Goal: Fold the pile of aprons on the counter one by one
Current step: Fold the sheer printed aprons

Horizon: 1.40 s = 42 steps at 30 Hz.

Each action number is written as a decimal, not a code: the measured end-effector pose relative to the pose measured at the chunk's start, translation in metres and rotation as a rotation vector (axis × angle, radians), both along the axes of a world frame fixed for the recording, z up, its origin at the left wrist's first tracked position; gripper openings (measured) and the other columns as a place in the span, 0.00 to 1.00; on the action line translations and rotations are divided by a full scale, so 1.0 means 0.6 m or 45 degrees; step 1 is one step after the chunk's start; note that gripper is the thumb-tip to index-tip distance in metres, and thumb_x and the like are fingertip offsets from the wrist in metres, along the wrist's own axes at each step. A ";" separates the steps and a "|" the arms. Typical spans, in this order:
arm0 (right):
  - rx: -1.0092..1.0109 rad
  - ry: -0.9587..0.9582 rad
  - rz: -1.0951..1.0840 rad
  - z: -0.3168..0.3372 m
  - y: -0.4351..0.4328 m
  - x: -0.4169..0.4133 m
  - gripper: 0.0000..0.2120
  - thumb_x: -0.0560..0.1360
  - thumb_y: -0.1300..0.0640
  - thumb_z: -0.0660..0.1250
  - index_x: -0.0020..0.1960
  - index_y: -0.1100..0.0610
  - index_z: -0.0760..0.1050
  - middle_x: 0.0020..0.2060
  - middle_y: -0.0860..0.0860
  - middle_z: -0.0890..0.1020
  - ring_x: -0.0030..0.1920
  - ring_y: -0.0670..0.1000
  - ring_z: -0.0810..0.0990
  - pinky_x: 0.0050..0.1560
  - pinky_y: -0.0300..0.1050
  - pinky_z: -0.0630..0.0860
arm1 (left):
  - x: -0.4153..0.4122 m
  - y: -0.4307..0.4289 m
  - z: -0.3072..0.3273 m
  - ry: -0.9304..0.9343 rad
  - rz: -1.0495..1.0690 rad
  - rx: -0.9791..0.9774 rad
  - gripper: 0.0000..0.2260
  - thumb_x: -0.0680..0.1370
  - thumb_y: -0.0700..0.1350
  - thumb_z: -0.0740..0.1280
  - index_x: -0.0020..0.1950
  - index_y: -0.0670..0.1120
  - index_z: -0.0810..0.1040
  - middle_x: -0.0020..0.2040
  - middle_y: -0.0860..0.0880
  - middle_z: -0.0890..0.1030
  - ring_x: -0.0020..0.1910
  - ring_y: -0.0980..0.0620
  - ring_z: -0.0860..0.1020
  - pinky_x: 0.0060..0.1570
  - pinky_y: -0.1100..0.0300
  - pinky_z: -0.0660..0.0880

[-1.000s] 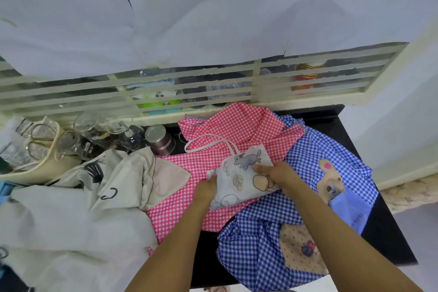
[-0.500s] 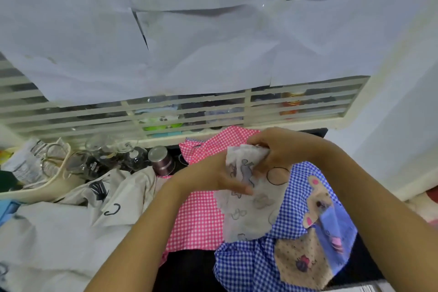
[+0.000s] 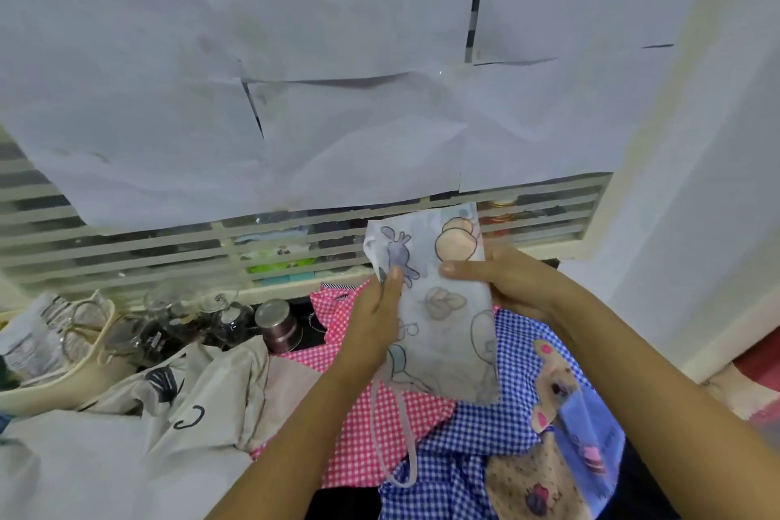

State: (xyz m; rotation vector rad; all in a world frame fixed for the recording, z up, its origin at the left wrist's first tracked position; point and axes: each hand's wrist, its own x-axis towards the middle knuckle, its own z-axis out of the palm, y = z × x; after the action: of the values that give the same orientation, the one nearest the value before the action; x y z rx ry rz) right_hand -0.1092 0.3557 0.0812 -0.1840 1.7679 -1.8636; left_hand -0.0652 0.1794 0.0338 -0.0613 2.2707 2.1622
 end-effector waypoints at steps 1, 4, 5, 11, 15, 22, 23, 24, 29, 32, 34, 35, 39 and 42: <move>-0.015 -0.004 0.000 -0.008 -0.002 0.004 0.14 0.72 0.61 0.69 0.58 0.63 0.77 0.52 0.59 0.83 0.54 0.58 0.82 0.56 0.53 0.78 | 0.001 -0.001 0.003 -0.004 -0.007 0.034 0.14 0.83 0.51 0.53 0.49 0.49 0.78 0.39 0.54 0.79 0.34 0.68 0.77 0.33 0.75 0.72; -0.061 0.065 -0.001 -0.016 0.003 0.011 0.15 0.72 0.65 0.68 0.58 0.63 0.76 0.52 0.59 0.83 0.53 0.58 0.83 0.54 0.53 0.79 | 0.004 -0.010 0.008 -0.067 -0.059 0.062 0.15 0.83 0.53 0.54 0.60 0.50 0.77 0.47 0.58 0.80 0.46 0.62 0.78 0.37 0.73 0.73; -0.051 0.113 0.019 -0.017 0.008 0.012 0.15 0.72 0.68 0.67 0.58 0.63 0.76 0.53 0.60 0.83 0.53 0.59 0.82 0.54 0.54 0.79 | 0.006 -0.016 0.013 -0.093 -0.057 0.069 0.14 0.83 0.54 0.55 0.59 0.51 0.77 0.48 0.57 0.81 0.47 0.60 0.79 0.38 0.72 0.73; 0.008 0.427 0.068 -0.013 0.015 0.023 0.15 0.72 0.72 0.66 0.51 0.56 0.82 0.49 0.56 0.85 0.51 0.55 0.83 0.52 0.48 0.80 | -0.005 -0.053 0.030 -0.174 -0.340 0.470 0.13 0.77 0.41 0.62 0.58 0.44 0.80 0.58 0.38 0.81 0.56 0.41 0.80 0.57 0.47 0.77; 0.191 0.564 0.192 0.008 0.004 0.028 0.06 0.72 0.52 0.71 0.39 0.42 0.83 0.39 0.38 0.84 0.43 0.36 0.82 0.46 0.30 0.76 | 0.003 -0.066 0.040 -0.144 -0.608 0.597 0.09 0.69 0.40 0.74 0.48 0.43 0.86 0.49 0.41 0.84 0.48 0.47 0.83 0.48 0.57 0.80; 0.116 0.720 0.121 -0.007 -0.023 0.035 0.11 0.72 0.51 0.64 0.43 0.38 0.83 0.50 0.40 0.84 0.55 0.43 0.81 0.53 0.33 0.75 | -0.011 -0.097 0.021 -0.349 -0.472 0.648 0.14 0.63 0.50 0.74 0.38 0.39 0.84 0.44 0.39 0.82 0.44 0.44 0.79 0.43 0.55 0.79; 0.133 0.725 0.124 -0.009 -0.026 0.036 0.11 0.72 0.51 0.64 0.43 0.38 0.83 0.50 0.40 0.84 0.54 0.42 0.81 0.52 0.33 0.75 | -0.013 -0.102 0.019 -0.404 -0.440 0.659 0.16 0.68 0.51 0.66 0.38 0.38 0.84 0.47 0.37 0.82 0.47 0.42 0.78 0.46 0.53 0.78; 0.171 0.735 0.127 -0.013 -0.025 0.034 0.10 0.72 0.49 0.64 0.43 0.38 0.83 0.50 0.40 0.84 0.54 0.42 0.81 0.52 0.33 0.75 | -0.017 -0.106 0.016 -0.450 -0.422 0.620 0.21 0.72 0.52 0.59 0.38 0.38 0.84 0.49 0.35 0.81 0.48 0.41 0.77 0.49 0.51 0.75; 0.311 0.895 0.159 -0.032 -0.021 0.020 0.10 0.75 0.60 0.66 0.46 0.47 0.83 0.50 0.48 0.84 0.54 0.46 0.81 0.55 0.41 0.77 | -0.009 -0.105 0.016 -0.431 -0.562 0.378 0.19 0.71 0.58 0.71 0.52 0.45 0.81 0.57 0.40 0.79 0.50 0.45 0.80 0.47 0.54 0.79; 0.325 0.911 -0.066 -0.044 -0.020 0.012 0.11 0.74 0.65 0.67 0.48 0.50 0.80 0.46 0.46 0.84 0.48 0.41 0.81 0.48 0.35 0.76 | -0.011 -0.105 0.006 -0.464 -0.659 0.407 0.32 0.68 0.47 0.78 0.68 0.43 0.72 0.63 0.38 0.77 0.60 0.38 0.77 0.59 0.47 0.76; 0.270 0.809 -0.156 -0.044 -0.019 0.009 0.16 0.71 0.67 0.71 0.53 0.50 0.79 0.46 0.44 0.83 0.48 0.40 0.81 0.46 0.35 0.77 | -0.010 -0.106 0.006 -0.459 -0.634 0.356 0.28 0.71 0.41 0.75 0.68 0.41 0.71 0.62 0.37 0.78 0.59 0.38 0.78 0.58 0.45 0.76; 0.239 0.737 -0.088 -0.042 -0.017 0.010 0.19 0.70 0.67 0.72 0.56 0.50 0.78 0.49 0.43 0.83 0.50 0.41 0.81 0.47 0.36 0.77 | -0.010 -0.106 0.008 -0.454 -0.589 0.325 0.25 0.72 0.39 0.73 0.68 0.40 0.72 0.60 0.38 0.79 0.57 0.39 0.79 0.56 0.47 0.78; 0.349 0.651 0.238 -0.032 -0.012 0.016 0.26 0.69 0.66 0.74 0.61 0.45 0.75 0.54 0.41 0.82 0.55 0.43 0.80 0.52 0.36 0.77 | -0.009 -0.113 0.013 -0.427 -0.531 0.319 0.24 0.71 0.38 0.72 0.66 0.41 0.73 0.58 0.39 0.81 0.54 0.41 0.81 0.50 0.51 0.80; 0.354 0.607 0.094 -0.037 -0.013 0.015 0.20 0.70 0.63 0.74 0.59 0.51 0.79 0.51 0.48 0.84 0.53 0.48 0.82 0.55 0.46 0.79 | 0.005 -0.108 0.007 -0.443 -0.667 0.387 0.27 0.68 0.38 0.74 0.66 0.41 0.72 0.60 0.40 0.80 0.59 0.42 0.79 0.54 0.52 0.78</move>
State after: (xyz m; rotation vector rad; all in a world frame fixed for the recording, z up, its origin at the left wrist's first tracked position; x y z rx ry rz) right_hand -0.1001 0.3478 0.0589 -0.6186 2.2780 -1.5858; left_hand -0.0623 0.1143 0.0382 0.1330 1.5408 1.9894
